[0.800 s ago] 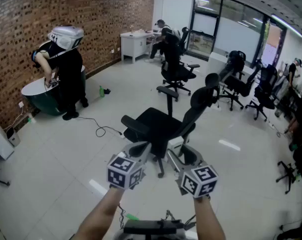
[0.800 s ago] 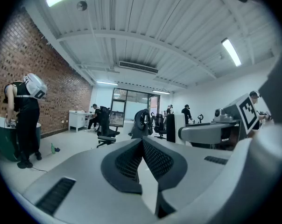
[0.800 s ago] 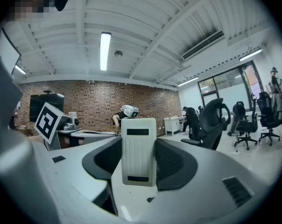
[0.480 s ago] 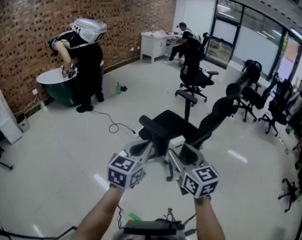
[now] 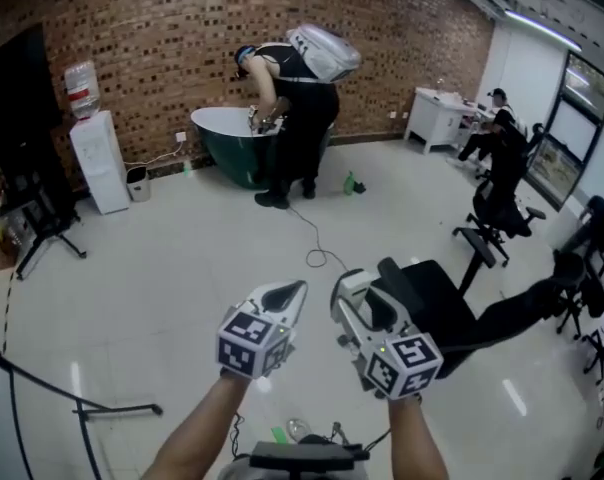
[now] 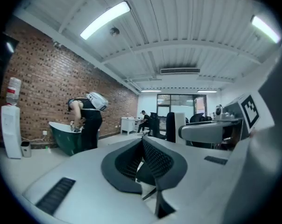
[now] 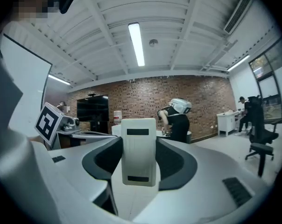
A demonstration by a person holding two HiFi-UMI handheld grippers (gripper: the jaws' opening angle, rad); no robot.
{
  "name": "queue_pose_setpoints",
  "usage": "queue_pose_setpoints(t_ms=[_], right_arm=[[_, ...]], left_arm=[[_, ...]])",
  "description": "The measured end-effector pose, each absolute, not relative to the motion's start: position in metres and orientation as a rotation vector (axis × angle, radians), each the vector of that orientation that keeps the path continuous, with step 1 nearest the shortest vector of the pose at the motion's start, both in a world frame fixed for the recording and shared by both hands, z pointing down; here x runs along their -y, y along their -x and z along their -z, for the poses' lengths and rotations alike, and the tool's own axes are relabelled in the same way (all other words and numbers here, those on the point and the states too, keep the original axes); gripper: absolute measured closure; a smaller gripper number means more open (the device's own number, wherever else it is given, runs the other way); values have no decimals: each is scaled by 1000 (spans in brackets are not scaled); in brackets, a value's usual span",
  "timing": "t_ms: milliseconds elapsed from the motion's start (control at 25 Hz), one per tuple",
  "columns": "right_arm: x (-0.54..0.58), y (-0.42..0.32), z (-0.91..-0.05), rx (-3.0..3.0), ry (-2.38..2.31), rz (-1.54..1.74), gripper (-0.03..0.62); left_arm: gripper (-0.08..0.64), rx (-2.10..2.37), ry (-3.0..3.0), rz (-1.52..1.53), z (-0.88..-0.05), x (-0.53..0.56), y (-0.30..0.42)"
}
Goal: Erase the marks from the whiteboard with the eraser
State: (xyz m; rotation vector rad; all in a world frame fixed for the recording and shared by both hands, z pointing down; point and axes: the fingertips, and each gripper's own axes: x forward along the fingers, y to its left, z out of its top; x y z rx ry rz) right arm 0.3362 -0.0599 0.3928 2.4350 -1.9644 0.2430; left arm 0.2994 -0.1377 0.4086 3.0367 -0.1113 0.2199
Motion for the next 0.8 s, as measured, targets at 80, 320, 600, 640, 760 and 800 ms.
queue_pose_setpoints(t_ms=[80, 320, 600, 640, 760, 800], right_arm=[[95, -327, -393, 2086, -2333, -239, 364], [180, -292, -390, 2400, -2002, -219, 364], [243, -212, -373, 2686, -1549, -129, 364], [248, -200, -371, 2719, -1490, -125, 364], [264, -162, -371, 2822, -1299, -111, 364], [268, -148, -372, 2852, -1237, -110, 364]], left_arm=[[566, 266, -3025, -231, -411, 168, -281], [566, 714, -2931, -235, -413, 237, -220], [566, 1191, -2780, -178, -401, 279, -131], [566, 1248, -2760, -174, -398, 281, -118], [566, 1445, -2682, -169, -389, 286, -74], [566, 1513, -2651, -169, -386, 286, -59]])
